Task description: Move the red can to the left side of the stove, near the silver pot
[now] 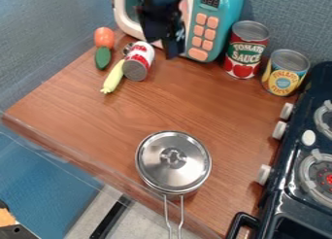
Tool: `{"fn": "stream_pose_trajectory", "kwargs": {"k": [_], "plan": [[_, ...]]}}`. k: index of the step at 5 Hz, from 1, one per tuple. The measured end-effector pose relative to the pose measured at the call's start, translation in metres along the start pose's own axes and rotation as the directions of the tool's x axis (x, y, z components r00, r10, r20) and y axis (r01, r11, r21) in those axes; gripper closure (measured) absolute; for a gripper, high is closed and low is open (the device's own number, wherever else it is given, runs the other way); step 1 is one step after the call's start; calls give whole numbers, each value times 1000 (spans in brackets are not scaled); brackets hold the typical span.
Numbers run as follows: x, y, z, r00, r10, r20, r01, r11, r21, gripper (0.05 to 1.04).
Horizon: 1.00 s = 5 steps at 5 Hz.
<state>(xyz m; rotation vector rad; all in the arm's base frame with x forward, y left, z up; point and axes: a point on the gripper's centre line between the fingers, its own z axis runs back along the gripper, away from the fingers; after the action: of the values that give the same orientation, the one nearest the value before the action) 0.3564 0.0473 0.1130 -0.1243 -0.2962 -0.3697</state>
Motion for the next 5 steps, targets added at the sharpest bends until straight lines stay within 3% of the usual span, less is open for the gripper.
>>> {"fn": "stream_pose_trajectory", "kwargs": {"k": [1, 2, 3, 4, 5], "plan": [[11, 21, -4, 972, 234, 38, -236, 969, 71, 83], [8, 43, -18, 898, 437, 43, -438, 886, 152, 83], [8, 63, -35, 856, 516, 15, -507, 834, 217, 83], [8, 76, -48, 827, 562, -10, -541, 801, 256, 83], [1, 81, -67, 809, 586, -49, -553, 787, 275, 83]]}}
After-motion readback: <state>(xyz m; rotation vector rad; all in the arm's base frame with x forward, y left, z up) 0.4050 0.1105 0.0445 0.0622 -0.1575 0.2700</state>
